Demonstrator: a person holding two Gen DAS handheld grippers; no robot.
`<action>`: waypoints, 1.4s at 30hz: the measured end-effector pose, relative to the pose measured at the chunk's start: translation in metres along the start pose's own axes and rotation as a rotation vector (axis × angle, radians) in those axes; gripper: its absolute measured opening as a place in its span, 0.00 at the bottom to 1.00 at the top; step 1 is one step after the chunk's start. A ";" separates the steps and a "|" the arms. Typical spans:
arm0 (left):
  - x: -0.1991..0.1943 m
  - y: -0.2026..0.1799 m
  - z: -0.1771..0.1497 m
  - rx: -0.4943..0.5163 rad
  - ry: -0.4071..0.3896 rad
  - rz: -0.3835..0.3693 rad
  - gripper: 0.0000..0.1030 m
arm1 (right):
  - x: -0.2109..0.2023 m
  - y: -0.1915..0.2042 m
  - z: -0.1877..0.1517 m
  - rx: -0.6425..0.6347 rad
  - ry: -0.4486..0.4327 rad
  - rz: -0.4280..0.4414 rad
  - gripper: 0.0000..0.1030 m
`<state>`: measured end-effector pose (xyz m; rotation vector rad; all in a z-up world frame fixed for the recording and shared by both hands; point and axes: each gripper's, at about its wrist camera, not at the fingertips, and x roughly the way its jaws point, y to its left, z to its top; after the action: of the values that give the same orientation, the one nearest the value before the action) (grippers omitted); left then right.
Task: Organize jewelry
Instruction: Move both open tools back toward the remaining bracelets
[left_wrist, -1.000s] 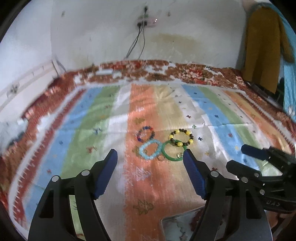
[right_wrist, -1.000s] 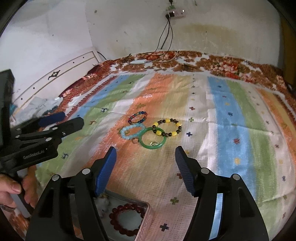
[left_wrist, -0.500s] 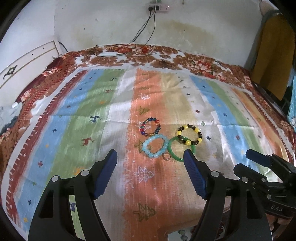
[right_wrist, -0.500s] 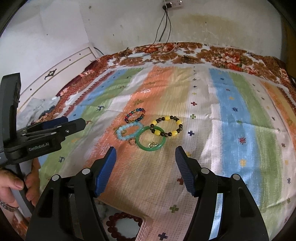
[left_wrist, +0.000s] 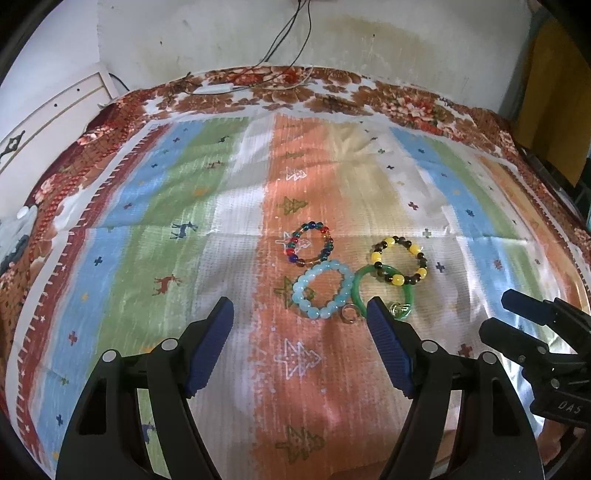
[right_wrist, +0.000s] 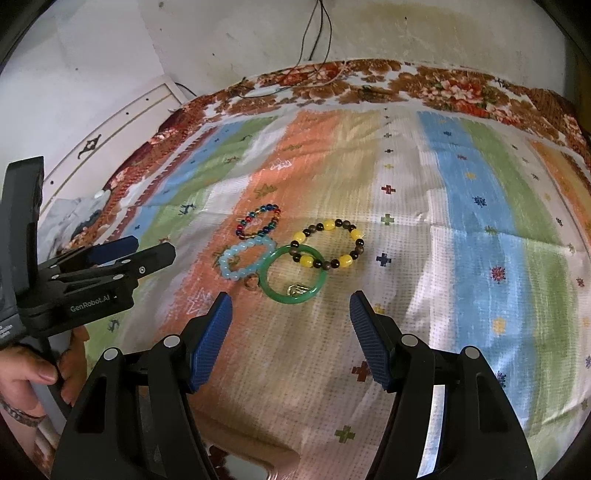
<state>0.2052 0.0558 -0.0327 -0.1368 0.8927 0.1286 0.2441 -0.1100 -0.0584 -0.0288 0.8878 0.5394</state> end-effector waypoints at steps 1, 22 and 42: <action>0.002 0.000 0.001 0.001 0.005 -0.001 0.72 | 0.003 -0.002 0.001 0.007 0.007 -0.003 0.64; 0.058 0.001 0.013 0.030 0.130 0.001 0.72 | 0.058 -0.023 0.017 0.094 0.150 0.040 0.64; 0.101 0.004 0.016 0.047 0.208 0.037 0.72 | 0.102 -0.033 0.026 0.117 0.229 0.008 0.64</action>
<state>0.2794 0.0675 -0.1022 -0.0910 1.1057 0.1289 0.3303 -0.0880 -0.1239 0.0201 1.1428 0.4968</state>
